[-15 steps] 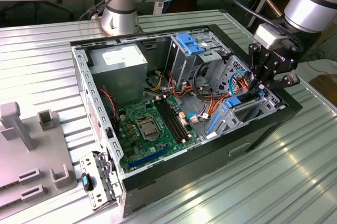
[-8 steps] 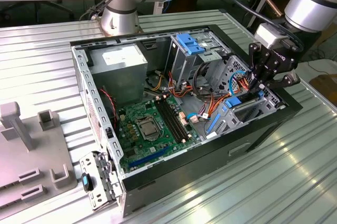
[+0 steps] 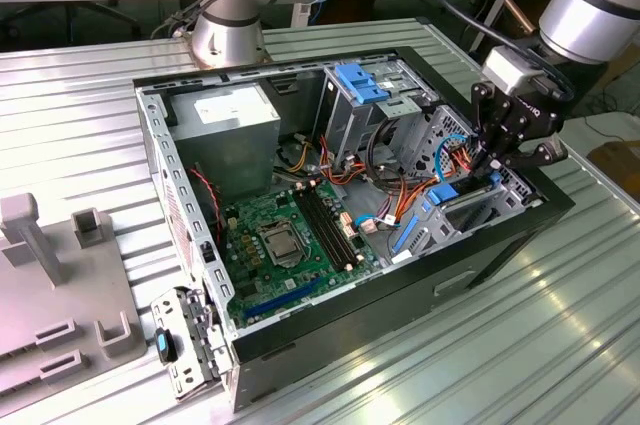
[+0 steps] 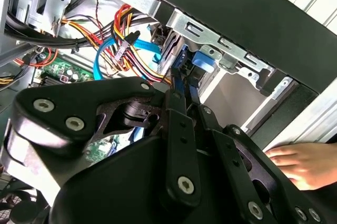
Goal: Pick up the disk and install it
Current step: 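Insert the first disk wire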
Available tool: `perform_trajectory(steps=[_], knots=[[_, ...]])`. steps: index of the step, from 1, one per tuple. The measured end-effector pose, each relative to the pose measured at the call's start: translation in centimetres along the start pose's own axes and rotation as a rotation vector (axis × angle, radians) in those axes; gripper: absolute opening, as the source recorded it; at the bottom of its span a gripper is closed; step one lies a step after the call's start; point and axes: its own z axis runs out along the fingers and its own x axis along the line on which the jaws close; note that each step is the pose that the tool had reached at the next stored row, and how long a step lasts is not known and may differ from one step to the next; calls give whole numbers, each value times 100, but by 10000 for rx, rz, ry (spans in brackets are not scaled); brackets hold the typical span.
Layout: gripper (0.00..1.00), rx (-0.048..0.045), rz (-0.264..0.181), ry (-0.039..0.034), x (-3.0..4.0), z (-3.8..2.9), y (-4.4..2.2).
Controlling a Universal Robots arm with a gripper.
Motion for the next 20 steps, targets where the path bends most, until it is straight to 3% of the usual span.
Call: perform_trajectory(steps=[10,20], knots=[[16,-1,-8,-28,4,-22,-1],[16,-1,-10,-29,29,11,0]])
